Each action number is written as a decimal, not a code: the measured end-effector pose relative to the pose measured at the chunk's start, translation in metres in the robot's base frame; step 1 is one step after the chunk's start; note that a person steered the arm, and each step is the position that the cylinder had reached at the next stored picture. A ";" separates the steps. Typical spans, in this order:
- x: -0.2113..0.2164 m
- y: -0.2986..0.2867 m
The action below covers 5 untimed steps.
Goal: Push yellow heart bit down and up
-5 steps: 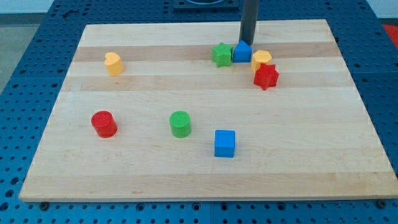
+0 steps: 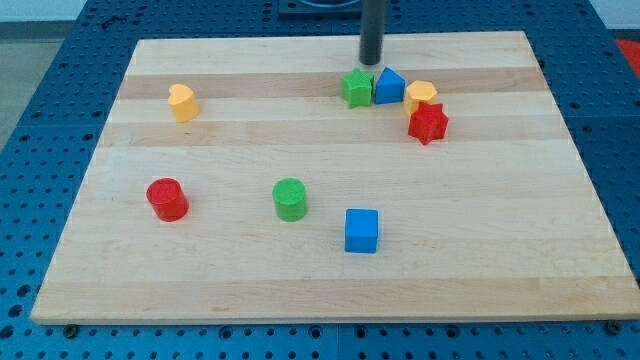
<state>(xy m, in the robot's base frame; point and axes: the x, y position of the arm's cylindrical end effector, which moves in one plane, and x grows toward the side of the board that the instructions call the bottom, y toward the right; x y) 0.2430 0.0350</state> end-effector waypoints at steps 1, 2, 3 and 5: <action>0.007 -0.063; 0.036 -0.151; 0.064 -0.233; 0.121 -0.340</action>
<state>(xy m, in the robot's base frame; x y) 0.3635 -0.3045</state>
